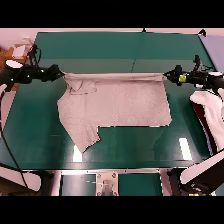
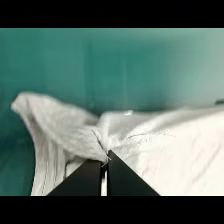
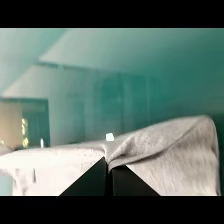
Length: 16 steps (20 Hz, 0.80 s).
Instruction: Fold the shirts.
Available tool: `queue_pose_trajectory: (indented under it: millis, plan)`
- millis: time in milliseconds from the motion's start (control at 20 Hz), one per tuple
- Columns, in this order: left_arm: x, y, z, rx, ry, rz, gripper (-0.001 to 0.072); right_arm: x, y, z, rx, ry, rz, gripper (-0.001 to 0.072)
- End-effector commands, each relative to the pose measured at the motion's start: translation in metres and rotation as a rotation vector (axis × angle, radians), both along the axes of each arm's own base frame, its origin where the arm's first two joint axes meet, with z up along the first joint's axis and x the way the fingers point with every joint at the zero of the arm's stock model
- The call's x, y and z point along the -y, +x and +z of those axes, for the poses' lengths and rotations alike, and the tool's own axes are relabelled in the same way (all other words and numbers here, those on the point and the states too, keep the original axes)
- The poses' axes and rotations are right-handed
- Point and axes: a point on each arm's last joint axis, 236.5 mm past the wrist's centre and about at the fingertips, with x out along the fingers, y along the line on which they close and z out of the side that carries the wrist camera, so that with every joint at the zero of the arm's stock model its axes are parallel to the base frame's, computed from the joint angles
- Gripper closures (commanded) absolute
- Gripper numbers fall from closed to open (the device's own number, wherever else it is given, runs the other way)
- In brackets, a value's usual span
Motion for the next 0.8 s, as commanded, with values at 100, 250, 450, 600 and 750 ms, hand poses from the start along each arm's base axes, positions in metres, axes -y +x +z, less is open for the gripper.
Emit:
queue_pose_trajectory:
  millis: [100, 250, 450, 600, 750]
  plan:
    - [-0.001, -0.047, -0.028, -0.184, 0.076, -0.129, 0.0688, 0.007, -0.058, -0.037, -0.211, -0.089, 0.155, 0.0702]
    - [-0.003, -0.056, -0.033, -0.226, 0.090, -0.135, 0.0688, 0.013, -0.067, -0.047, -0.258, -0.137, 0.170, 0.0702]
    - [-0.005, -0.067, -0.047, -0.275, 0.092, -0.127, 0.0688, 0.012, -0.070, -0.052, -0.272, -0.163, 0.183, 0.0702]
    - [-0.002, -0.069, -0.052, -0.284, 0.077, -0.116, 0.0687, 0.006, -0.069, -0.052, -0.274, -0.162, 0.192, 0.0701]
    - [0.010, -0.064, -0.051, -0.262, 0.077, -0.128, 0.0688, -0.002, -0.067, -0.053, -0.273, -0.167, 0.197, 0.0700]
